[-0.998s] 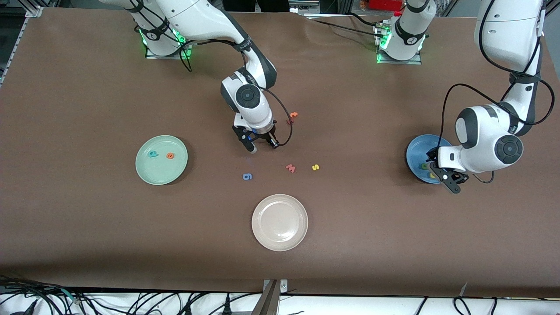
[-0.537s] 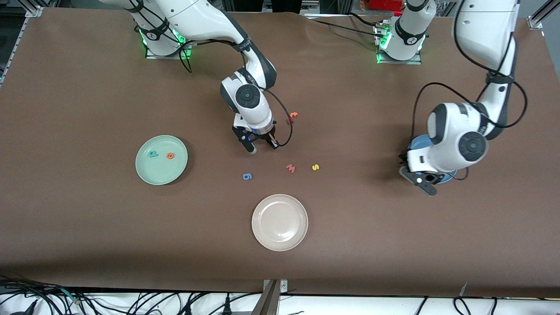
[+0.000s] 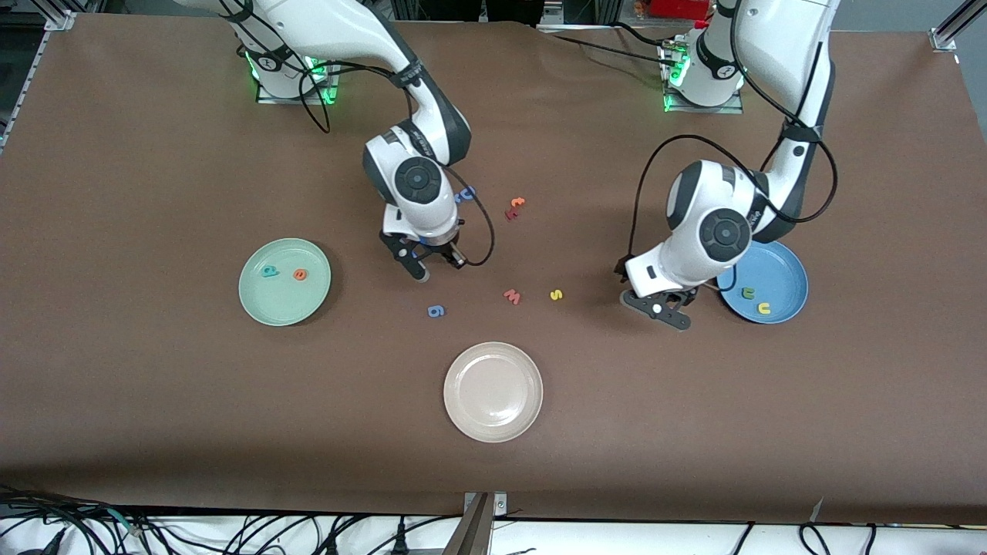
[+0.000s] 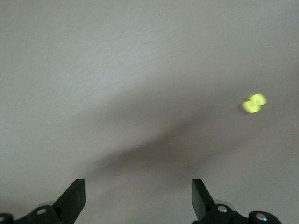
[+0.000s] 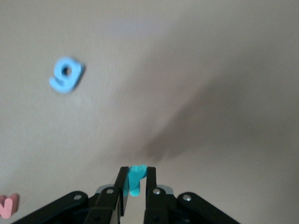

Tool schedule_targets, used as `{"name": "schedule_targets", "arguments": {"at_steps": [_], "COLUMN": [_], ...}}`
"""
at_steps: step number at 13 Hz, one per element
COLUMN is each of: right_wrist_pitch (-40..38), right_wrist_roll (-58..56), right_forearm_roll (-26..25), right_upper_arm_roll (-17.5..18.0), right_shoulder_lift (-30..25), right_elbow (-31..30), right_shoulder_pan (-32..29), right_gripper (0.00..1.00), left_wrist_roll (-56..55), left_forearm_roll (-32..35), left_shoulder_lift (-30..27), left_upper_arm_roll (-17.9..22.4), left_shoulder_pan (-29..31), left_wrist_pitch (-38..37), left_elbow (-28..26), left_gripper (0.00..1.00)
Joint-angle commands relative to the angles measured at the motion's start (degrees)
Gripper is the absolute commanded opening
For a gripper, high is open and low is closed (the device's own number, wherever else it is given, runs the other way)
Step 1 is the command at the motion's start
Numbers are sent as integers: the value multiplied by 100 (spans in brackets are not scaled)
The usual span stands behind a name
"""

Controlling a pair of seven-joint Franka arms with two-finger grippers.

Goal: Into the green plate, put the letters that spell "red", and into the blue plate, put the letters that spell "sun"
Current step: 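Grasp the teal r with the right gripper and carry it to the green plate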

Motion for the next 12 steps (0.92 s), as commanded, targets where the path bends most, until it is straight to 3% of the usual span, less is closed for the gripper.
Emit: {"name": "schedule_targets", "arguments": {"at_steps": [1, 9, 12], "right_wrist_pitch": [-634, -1559, -1744], "right_wrist_roll": [-932, -3129, -3912], "right_forearm_roll": [-31, 13, 13], "right_upper_arm_roll": [-381, -1356, -1752], "right_shoulder_lift": [-333, -676, -694], "right_elbow": [-87, -149, -166], "right_shoulder_pan": [25, 16, 7], "right_gripper": [8, 8, 8], "left_wrist_roll": [517, 2882, 3042], "left_forearm_roll": [-187, -205, -196], "left_shoulder_lift": [218, 781, 912], "left_upper_arm_roll": [-40, -120, -128], "left_shoulder_pan": [-182, -596, -700], "left_wrist_pitch": [-39, 330, 495], "left_elbow": [472, 965, 974], "left_gripper": [100, 98, 93]}}
